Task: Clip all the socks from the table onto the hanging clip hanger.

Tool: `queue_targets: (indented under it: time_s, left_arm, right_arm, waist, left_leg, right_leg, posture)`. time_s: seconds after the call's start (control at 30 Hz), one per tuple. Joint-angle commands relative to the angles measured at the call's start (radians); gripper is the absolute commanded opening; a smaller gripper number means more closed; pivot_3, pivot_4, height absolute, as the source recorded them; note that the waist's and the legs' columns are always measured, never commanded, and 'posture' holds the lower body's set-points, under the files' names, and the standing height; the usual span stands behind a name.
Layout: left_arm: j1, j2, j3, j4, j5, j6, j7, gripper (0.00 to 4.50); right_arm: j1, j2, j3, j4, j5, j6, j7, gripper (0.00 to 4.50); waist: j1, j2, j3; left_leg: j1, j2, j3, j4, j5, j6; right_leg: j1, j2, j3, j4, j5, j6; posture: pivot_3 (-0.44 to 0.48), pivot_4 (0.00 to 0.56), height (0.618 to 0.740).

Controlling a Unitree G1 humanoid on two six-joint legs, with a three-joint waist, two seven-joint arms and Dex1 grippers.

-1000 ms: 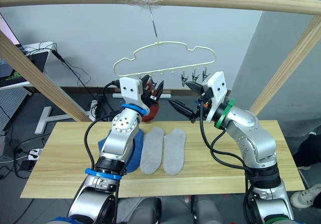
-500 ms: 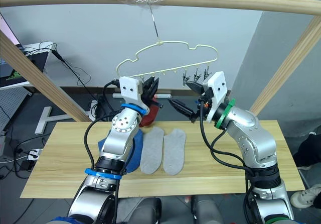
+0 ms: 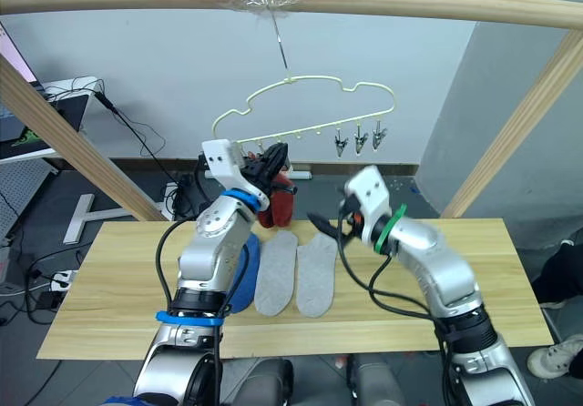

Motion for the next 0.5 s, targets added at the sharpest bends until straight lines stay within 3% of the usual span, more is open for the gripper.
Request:
queue_targets:
  time_s: [0.03, 0.5]
  left_arm:
    - [0.027, 0.016, 0.018, -0.051, -0.061, 0.088, -0.024, 0.02]
    - [0.114, 0.055, -0.013, -0.165, -0.043, 0.137, -0.005, 0.02]
  right_arm:
    - [-0.006, 0.033, 0.047, 0.061, -0.077, -0.093, -0.011, 4.5]
    - [-0.07, 0.227, 0.104, 0.525, -0.239, -0.304, -0.039, 4.5]
  waist:
    - [-0.001, 0.0, 0.0]
    - [0.0, -0.001, 0.0]
  left_leg:
    - [0.0, 0.0, 0.001, 0.0, 0.0, 0.0]
    - [0.009, 0.0, 0.003, 0.001, 0.001, -0.001]
  right_leg:
    - [0.0, 0.0, 0.0, 0.001, 0.0, 0.0]
    - [0.001, 0.001, 0.003, 0.011, -0.003, 0.004]
  posture:
    - [-0.019, 0.225, 0.74]
    - [0.046, 0.214, 0.74]
